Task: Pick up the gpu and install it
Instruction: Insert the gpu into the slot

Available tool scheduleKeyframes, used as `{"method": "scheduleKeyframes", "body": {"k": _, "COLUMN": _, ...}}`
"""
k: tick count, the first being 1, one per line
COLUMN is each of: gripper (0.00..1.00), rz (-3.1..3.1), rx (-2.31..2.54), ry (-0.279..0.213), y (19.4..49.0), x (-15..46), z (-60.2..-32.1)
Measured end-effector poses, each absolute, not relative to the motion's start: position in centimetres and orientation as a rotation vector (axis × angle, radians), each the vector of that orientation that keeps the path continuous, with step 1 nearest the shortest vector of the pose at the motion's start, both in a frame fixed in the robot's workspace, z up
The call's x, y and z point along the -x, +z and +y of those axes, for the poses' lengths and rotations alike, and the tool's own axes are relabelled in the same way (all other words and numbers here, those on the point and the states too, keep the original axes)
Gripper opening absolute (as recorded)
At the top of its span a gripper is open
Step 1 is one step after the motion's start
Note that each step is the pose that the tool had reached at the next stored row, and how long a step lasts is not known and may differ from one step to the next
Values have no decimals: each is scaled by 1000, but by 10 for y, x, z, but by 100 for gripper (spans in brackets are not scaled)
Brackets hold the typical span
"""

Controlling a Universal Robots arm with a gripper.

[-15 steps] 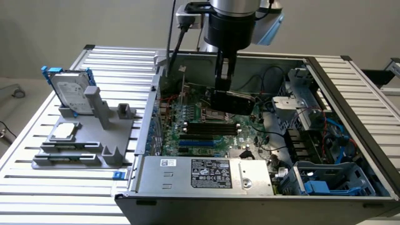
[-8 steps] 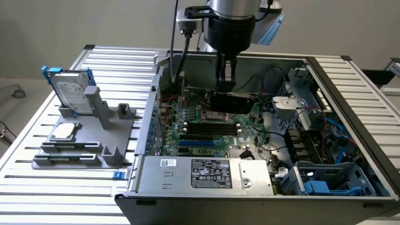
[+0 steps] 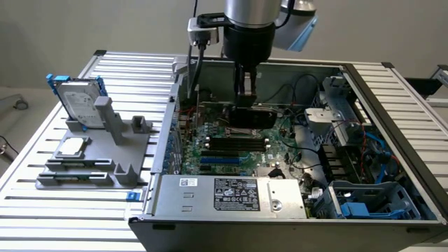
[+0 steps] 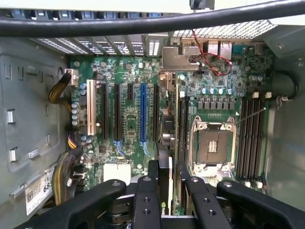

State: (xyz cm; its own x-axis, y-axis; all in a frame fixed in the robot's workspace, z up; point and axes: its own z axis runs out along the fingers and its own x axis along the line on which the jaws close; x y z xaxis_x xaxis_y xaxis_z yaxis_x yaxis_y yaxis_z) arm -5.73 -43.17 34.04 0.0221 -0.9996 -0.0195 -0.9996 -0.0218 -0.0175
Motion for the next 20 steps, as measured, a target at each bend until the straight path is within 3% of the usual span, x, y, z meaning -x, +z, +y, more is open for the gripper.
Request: {"method": "scheduleKeyframes", "body": {"k": 20, "gripper": 27, "rz": 2152, "rx": 2233, "ry": -14, "y": 329, "x": 84, "z": -455}}
